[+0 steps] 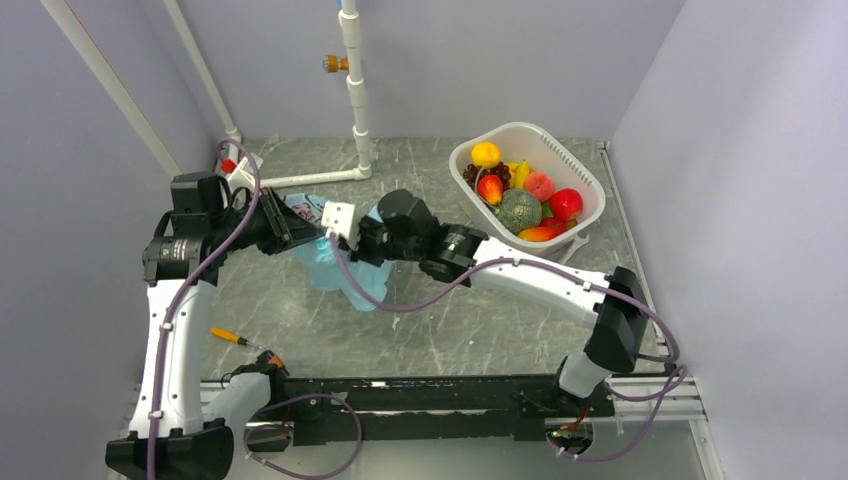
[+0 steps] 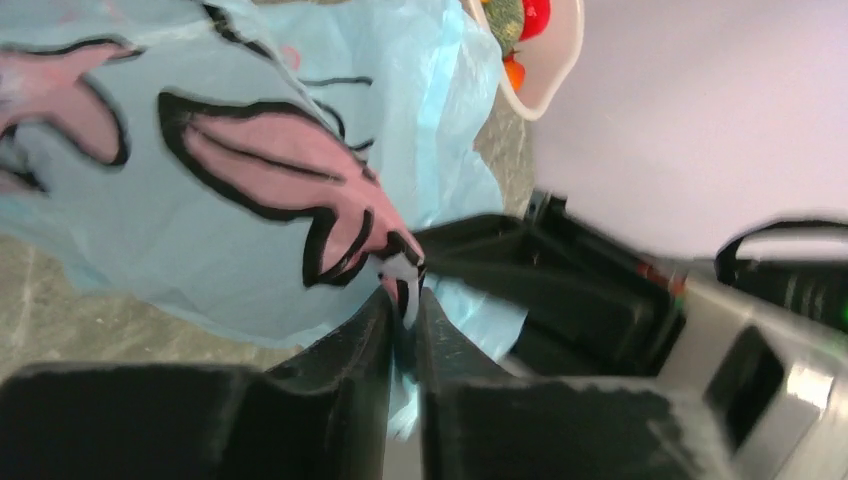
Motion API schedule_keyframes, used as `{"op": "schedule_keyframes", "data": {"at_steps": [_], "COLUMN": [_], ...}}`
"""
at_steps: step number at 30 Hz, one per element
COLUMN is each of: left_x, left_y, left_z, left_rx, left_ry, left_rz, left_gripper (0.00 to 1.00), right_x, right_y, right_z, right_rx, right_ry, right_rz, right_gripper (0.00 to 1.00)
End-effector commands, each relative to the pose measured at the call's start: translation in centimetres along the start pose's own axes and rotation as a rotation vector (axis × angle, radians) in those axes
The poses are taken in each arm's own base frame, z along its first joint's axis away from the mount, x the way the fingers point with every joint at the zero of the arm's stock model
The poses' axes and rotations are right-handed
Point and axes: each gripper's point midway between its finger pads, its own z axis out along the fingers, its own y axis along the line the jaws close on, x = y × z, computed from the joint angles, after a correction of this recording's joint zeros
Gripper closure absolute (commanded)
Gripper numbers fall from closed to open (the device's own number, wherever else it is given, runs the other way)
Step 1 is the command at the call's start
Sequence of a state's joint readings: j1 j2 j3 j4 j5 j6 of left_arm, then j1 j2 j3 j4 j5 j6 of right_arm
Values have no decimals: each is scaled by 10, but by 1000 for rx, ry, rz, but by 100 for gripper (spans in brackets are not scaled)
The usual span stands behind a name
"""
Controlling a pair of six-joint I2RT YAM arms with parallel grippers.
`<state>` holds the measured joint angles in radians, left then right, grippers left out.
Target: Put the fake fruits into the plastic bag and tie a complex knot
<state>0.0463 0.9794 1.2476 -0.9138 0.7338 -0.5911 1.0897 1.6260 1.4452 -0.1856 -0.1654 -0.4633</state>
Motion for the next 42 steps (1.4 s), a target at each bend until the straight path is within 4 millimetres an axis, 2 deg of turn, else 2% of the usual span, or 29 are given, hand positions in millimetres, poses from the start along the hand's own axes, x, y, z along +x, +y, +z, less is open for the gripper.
{"op": "schedule_keyframes", "data": {"at_steps": [1, 2, 3, 4, 6, 8, 13, 16, 19, 23, 26, 27, 30, 32, 33, 36, 39, 41, 42], "left_x": [-23, -36, -47, -49, -52, -46, -32, -29, -31, -6, -3, -5, -12, -21, -26, -44, -51, -54, -56], "left_y": [-29, -29, -29, -33, -17, -1, 44, 46, 31, 24, 19, 17, 4, -4, -8, -11, -11, -12, -13], "left_z": [-28, -41, -56, -69, -79, -80, -52, -40, -28, 5, 16, 17, 10, -6, -16, -48, -71, -82, -84], "left_rx": [131, 141, 159, 208, 166, 205, 260, 272, 338, 386, 426, 442, 475, 468, 458, 415, 392, 365, 353], "left_ry": [-85, -138, -199, -231, -292, -302, -235, -260, -296, -180, -169, -167, -143, -163, -191, -280, -306, -327, -337], "left_rz": [246, 298, 377, 476, 545, 507, 295, 233, 267, 230, 211, 204, 254, 298, 316, 334, 316, 311, 317], "left_gripper": [61, 37, 19, 3, 1, 1, 1, 0, 1, 1, 10, 20, 63, 90, 98, 100, 100, 100, 100], "right_x": [-33, -37, -37, -37, -41, -47, -50, -54, -56, -56, -55, -54, -41, -24, -8, 51, 107, 127, 131], "right_y": [-53, -60, -66, -71, -73, -71, -70, -70, -69, -69, -69, -68, -72, -78, -80, -93, -101, -101, -97], "right_z": [-45, -62, -76, -89, -109, -122, -137, -141, -141, -138, -138, -138, -140, -145, -148, -157, -167, -170, -169], "right_rx": [63, 39, 21, 10, -37, -79, -102, -110, -123, -128, -125, -125, -88, -56, -34, 73, 142, 149, 129], "right_ry": [-156, -202, -237, -271, -319, -352, -375, -388, -406, -413, -411, -409, -374, -345, -310, -198, -92, -47, -36], "right_rz": [173, 225, 274, 316, 356, 387, 480, 503, 530, 560, 560, 564, 591, 608, 629, 735, 885, 976, 1007], "right_gripper": [100, 100, 100, 100, 100, 100, 100, 100, 100, 100, 100, 100, 100, 100, 100, 100, 100, 100, 100]}}
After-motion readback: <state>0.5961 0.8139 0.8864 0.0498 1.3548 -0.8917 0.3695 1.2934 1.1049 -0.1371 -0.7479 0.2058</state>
